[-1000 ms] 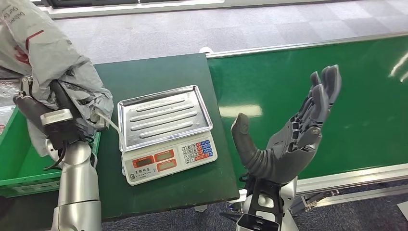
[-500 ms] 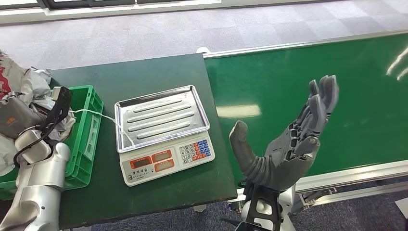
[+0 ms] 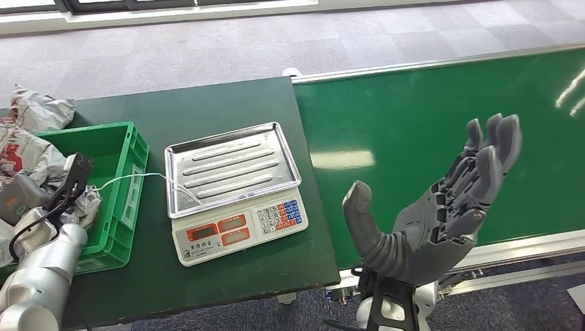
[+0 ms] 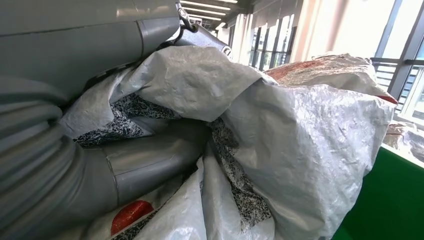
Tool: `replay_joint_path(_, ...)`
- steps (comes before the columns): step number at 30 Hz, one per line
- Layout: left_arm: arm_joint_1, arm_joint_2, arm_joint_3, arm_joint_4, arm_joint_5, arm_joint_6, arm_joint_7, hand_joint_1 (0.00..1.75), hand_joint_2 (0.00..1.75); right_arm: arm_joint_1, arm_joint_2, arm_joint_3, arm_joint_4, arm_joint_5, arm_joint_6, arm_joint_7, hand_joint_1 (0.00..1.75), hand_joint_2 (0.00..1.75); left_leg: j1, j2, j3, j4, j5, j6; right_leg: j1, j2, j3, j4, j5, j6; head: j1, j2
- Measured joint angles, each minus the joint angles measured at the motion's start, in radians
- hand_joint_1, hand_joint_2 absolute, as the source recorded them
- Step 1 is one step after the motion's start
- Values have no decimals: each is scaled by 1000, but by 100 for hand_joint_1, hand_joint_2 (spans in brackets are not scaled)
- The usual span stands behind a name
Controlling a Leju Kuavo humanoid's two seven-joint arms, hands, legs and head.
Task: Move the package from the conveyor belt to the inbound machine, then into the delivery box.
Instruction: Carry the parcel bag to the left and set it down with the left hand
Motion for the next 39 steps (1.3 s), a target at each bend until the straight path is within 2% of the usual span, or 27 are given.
replay_joint_path(2, -5, 2, 2, 12, 3, -1, 4, 16, 87, 1, -1, 0, -2, 0, 0, 0, 0, 175, 0, 0, 0, 0, 0, 0, 0, 0, 0, 0, 0, 0, 0, 0)
replay_joint_path(3, -6, 2, 5, 17, 7, -4, 10, 0, 44, 2, -1, 0, -3, 1, 0, 1, 0, 175, 0, 0, 1, 0, 0, 0, 0, 0, 1, 0, 0, 0, 0, 0)
replay_joint_path(4, -8, 3, 10, 22, 13, -8, 19, 0, 0, 3, -2, 0, -5, 2, -1, 2, 0, 175, 0, 0, 1, 0, 0, 0, 0, 0, 1, 0, 0, 0, 0, 0)
replay_joint_path(7, -11, 2, 41, 29, 42, -11, 11, 0, 0, 9, -5, 0, -16, 11, 1, 13, 0, 175, 0, 0, 3, 0, 0, 0, 0, 0, 2, 0, 0, 0, 0, 0)
replay_joint_path(10, -5, -17, 117, -18, 64, -6, -122, 0, 0, 14, -6, -1, -26, 24, 8, 30, 0, 175, 0, 0, 3, 0, 0, 0, 0, 0, 2, 0, 0, 0, 0, 0)
replay_joint_path(12, -6, -53, 219, -89, 76, -3, -315, 0, 0, 14, -7, -1, -28, 30, 10, 38, 0, 175, 1, 0, 2, 0, 1, 0, 1, 0, 1, 0, 0, -1, 0, 0)
replay_joint_path(14, -32, -103, 373, -172, 138, 1, -609, 0, 0, 12, -6, -1, -28, 31, 10, 41, 0, 175, 1, 0, 0, 0, 2, -1, 1, 0, 0, 0, 2, -1, 0, 0)
replay_joint_path(16, -67, -153, 518, -260, 314, 4, -888, 0, 0, 6, -5, -1, -24, 29, 7, 40, 0, 175, 1, 3, 1, 1, 2, -2, 1, 1, 0, 0, 4, -2, 0, 0)
replay_joint_path(17, -78, -175, 563, -305, 461, 4, -967, 0, 0, 2, -4, -1, -21, 28, 3, 38, 0, 175, 0, 5, 2, 1, 2, -2, 0, 3, 0, 0, 4, -2, 0, 0)
replay_joint_path(19, -75, -212, 595, -421, 795, 1, -1019, 0, 0, -6, 1, -1, -7, 25, -5, 28, 0, 175, 0, 10, 5, 1, 0, -2, 0, 8, -1, 0, 4, -2, 0, 0)
replay_joint_path(21, -43, -246, 540, -564, 1037, -37, -1008, 0, 0, -14, 7, -1, 16, 19, -10, 10, 0, 175, 1, 9, 4, 1, 0, -2, 2, 9, -1, 0, 3, -3, 0, 0)
replay_joint_path(22, -19, -265, 478, -650, 1112, -84, -1006, 0, 0, -17, 12, -3, 29, 14, -11, -3, 0, 175, 2, 6, 3, 1, 0, -2, 3, 6, -1, 0, 3, -3, 0, 0)
replay_joint_path(23, 10, -283, 395, -741, 1164, -142, -1005, 0, 0, -19, 16, -5, 42, 8, -12, -18, 0, 175, 2, 1, 2, 1, 1, -2, 3, 2, 0, 0, 2, -2, 0, 0)
replay_joint_path(25, 76, -316, 178, -933, 1226, -262, -1004, 0, 0, -22, 24, -13, 68, -8, -12, -46, 0, 175, 2, -9, -1, 1, 1, -1, 3, -8, 3, 0, 0, 0, 0, 0)
replay_joint_path(27, 147, -343, -31, -1108, 1263, -345, -1002, 0, 87, -22, 28, -18, 87, -24, -13, -62, 0, 175, 2, -15, -3, 1, 1, 0, 1, -15, 5, -1, -1, 2, 0, 0)
replay_joint_path(29, 220, -362, -183, -1267, 1303, -415, -1001, 0, 175, -21, 31, -20, 97, -41, -14, -68, 0, 175, 0, -11, -2, 1, 0, 1, 0, -12, 4, -1, -1, 2, 0, 0)
replay_joint_path(31, 272, -378, -293, -1380, 1344, -489, -999, 0, 175, -20, 32, -22, 103, -61, -15, -72, 0, 175, -1, -8, -1, 2, -2, 2, -1, -9, 3, -1, -1, 2, 0, 0)
replay_joint_path(34, 316, -397, -401, -1469, 1368, -552, -994, 0, 175, -20, 33, -25, 109, -76, -15, -73, 0, 175, -1, -8, -1, 1, -2, 2, -1, -9, 3, -1, -2, 2, 0, 0)
replay_joint_path(39, 342, -416, -480, -1540, 1371, -560, -993, 0, 175, -20, 33, -28, 115, -79, -15, -73, 0, 175, 0, -8, -1, 1, -2, 2, -1, -9, 3, -1, -2, 2, 0, 0)
